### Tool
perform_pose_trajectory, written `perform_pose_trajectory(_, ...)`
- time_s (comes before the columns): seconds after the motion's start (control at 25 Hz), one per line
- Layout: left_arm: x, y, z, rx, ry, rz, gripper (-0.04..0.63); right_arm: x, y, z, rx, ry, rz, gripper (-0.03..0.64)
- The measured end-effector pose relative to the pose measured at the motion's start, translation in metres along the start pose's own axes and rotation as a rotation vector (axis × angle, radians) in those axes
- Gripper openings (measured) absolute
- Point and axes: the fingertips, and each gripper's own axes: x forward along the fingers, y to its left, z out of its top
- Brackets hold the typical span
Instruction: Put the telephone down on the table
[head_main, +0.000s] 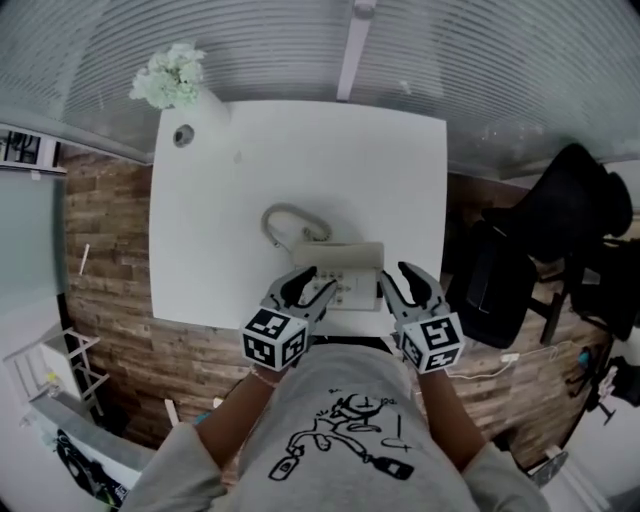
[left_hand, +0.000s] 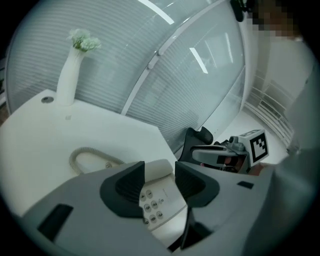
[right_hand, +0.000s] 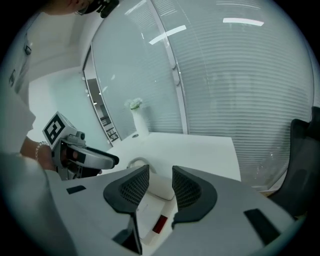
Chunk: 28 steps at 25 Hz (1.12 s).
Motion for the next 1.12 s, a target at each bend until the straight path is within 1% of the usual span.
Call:
perform_pose_trajectory(0.12,-0.011,-0.025,0.034,0.108,-0.098,-0.033,0.135,-0.012,0.018,0.028,-0.036,-0.060,0.022,0.135)
perform_pose_trajectory(0.24,-0.027,-0.046,0.065,0.170,-0.187,-0.063,0.076,-0.025,0.035,0.056,-0.056,-0.102,0.037,0.088)
perform_pose_trajectory(0.36,-0.044,-0.065,0.092,0.228,-0.255,-0.087,0.029,-0.040,0.049,0.086,-0.075,-0.159,0.050,0.067)
perform_pose_trajectory(0.48,-0.061,-0.086,0.114,0.289,-0.298,-0.116,0.014,-0.058,0.064,0.114,-0.098,-0.212,0.065,0.062)
perform_pose_trajectory(0.72,-0.098,-0.127,0.155,0.354,-0.392,-0.148,0.003,-0.089,0.092,0.158,-0.167,-0.274,0.118,0.054)
perform_pose_trajectory(0.92,-0.122,-0.160,0.175,0.384,-0.423,-0.177,0.002,-0.116,0.110,0.188,-0.196,-0.348,0.164,0.049)
perform_pose_trajectory(1.04,-0.133,-0.177,0.187,0.389,-0.466,-0.197,0.002,-0.128,0.121,0.207,-0.232,-0.389,0.186,0.048)
perform_pose_trajectory(1.12,-0.138,-0.185,0.191,0.396,-0.481,-0.202,0.002,-0.133,0.124,0.216,-0.237,-0.409,0.193,0.045)
